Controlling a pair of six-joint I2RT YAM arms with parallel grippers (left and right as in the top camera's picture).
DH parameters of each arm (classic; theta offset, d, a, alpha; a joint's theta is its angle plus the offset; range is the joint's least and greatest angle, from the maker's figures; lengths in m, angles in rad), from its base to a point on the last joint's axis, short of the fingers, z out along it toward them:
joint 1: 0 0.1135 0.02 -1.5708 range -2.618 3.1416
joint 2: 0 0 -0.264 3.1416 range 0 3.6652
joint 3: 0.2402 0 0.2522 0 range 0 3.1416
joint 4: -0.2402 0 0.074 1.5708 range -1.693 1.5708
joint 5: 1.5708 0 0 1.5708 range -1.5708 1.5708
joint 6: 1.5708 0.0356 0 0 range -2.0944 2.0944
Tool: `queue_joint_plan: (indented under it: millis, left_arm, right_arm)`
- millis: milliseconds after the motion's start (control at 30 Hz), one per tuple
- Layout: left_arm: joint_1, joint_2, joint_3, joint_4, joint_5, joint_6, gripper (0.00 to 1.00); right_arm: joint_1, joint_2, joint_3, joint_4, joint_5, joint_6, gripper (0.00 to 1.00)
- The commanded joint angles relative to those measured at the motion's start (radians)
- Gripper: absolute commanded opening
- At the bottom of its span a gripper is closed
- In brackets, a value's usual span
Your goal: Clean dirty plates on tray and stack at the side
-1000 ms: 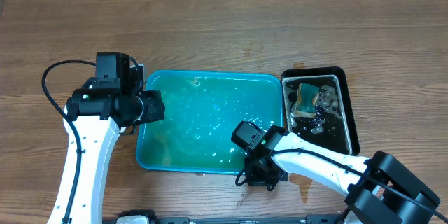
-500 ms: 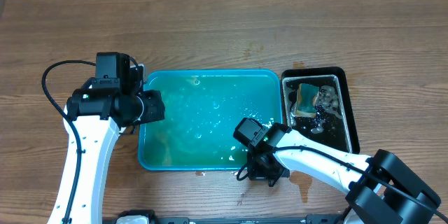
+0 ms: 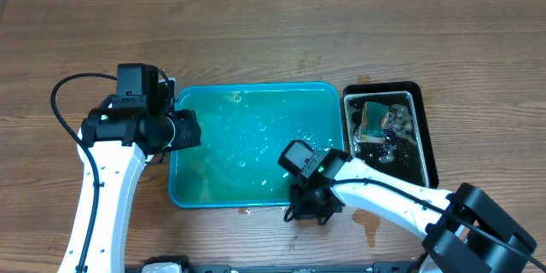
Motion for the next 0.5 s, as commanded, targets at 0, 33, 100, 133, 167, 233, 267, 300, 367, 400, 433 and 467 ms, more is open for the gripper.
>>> queue_joint_plan:
  millis: [0,33,100,133,167,233,267,300,367,400,433,467]
  left_arm:
    - [-0.003,0.001,0.013,0.003,0.008,0.016,0.61]
    - [-0.003,0.001,0.013,0.003,0.008,0.016,0.6]
    - [-0.003,0.001,0.013,0.003,0.008,0.016,0.6]
    - [-0.003,0.001,0.013,0.002,0.008,0.016,0.61]
    - [-0.003,0.001,0.013,0.001,0.008,0.016,0.6]
    - [-0.003,0.001,0.013,0.0,0.008,0.016,0.6]
    - [-0.003,0.001,0.013,0.0,0.008,0.016,0.61]
    - [-0.003,0.001,0.013,0.0,0.008,0.016,0.61]
    - [-0.003,0.001,0.013,0.0,0.008,0.016,0.61]
    - [-0.003,0.001,0.013,0.0,0.008,0.016,0.6]
    - [-0.003,0.001,0.013,0.0,0.008,0.016,0.61]
    - [-0.003,0.001,0.013,0.0,0.008,0.016,0.61]
  right_arm:
    - [0.046,0.002,0.026,0.049,-0.074,-0.03,0.04]
    - [0.058,0.002,0.026,0.071,-0.073,-0.024,0.04]
    - [0.084,0.002,0.026,0.114,-0.069,0.0,0.04]
    - [0.093,0.002,0.026,0.131,-0.07,0.004,0.04]
    - [0.104,0.002,0.026,0.147,-0.069,0.007,0.04]
    - [0.117,0.002,0.026,0.17,-0.055,0.025,0.04]
    - [0.122,0.003,0.026,0.184,-0.051,0.026,0.04]
    - [0.123,0.004,0.026,0.198,-0.05,0.026,0.04]
    - [0.127,0.011,0.026,0.233,-0.05,0.026,0.04]
    - [0.128,0.016,0.026,0.249,-0.051,0.026,0.04]
    - [0.129,0.023,0.026,0.264,-0.051,0.026,0.04]
    - [0.129,0.034,0.026,0.279,-0.051,0.026,0.04]
